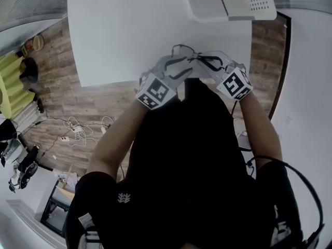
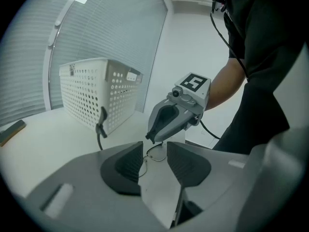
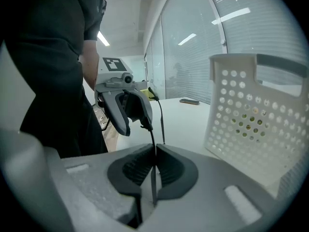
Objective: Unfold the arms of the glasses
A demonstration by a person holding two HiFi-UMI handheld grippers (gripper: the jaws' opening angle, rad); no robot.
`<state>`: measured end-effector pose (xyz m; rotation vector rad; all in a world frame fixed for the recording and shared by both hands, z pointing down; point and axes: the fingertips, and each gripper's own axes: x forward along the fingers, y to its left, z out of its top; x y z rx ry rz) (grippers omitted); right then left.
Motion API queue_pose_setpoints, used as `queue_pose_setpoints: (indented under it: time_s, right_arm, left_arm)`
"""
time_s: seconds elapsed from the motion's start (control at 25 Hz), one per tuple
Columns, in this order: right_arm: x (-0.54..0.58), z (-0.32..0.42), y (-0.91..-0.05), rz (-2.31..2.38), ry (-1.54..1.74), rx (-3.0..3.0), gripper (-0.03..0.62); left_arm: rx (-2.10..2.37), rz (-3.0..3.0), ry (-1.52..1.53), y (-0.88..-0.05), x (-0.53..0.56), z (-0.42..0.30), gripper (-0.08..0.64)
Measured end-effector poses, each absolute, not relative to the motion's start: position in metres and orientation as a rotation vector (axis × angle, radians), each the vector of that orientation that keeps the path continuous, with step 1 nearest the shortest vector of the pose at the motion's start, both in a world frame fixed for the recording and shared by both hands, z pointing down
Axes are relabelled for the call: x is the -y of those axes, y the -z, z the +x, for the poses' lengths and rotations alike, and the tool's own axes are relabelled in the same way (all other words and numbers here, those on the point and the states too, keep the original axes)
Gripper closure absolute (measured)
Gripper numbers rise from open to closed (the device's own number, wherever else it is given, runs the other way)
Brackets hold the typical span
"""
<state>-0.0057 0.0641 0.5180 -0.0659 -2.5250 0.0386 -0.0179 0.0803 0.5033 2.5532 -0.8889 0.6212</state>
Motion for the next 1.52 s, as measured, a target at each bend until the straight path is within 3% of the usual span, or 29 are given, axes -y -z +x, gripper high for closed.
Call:
queue_pose_setpoints:
  time_s: [0.48, 0.6, 1.52]
  right_arm:
    - [-0.069, -0.002, -0.520, -0.025, -0.052, 2.508, 0.573]
    - [-0.073, 0.000, -0.518, -0.019, -0.050, 2.513, 0.547]
    - [-0.051, 0.073, -0.513, 0.277, -0.193, 2.538, 0.525]
  left_arm:
    - [0.836, 2.607, -0.664, -0.492, -0.086, -0.007, 0.395]
    - [0.826, 2.619, -0.667, -0.489, -0.090, -0.004, 0.395]
    - [0.706, 2.718, -0.697, -0.458, -0.104, 0.048, 0.396]
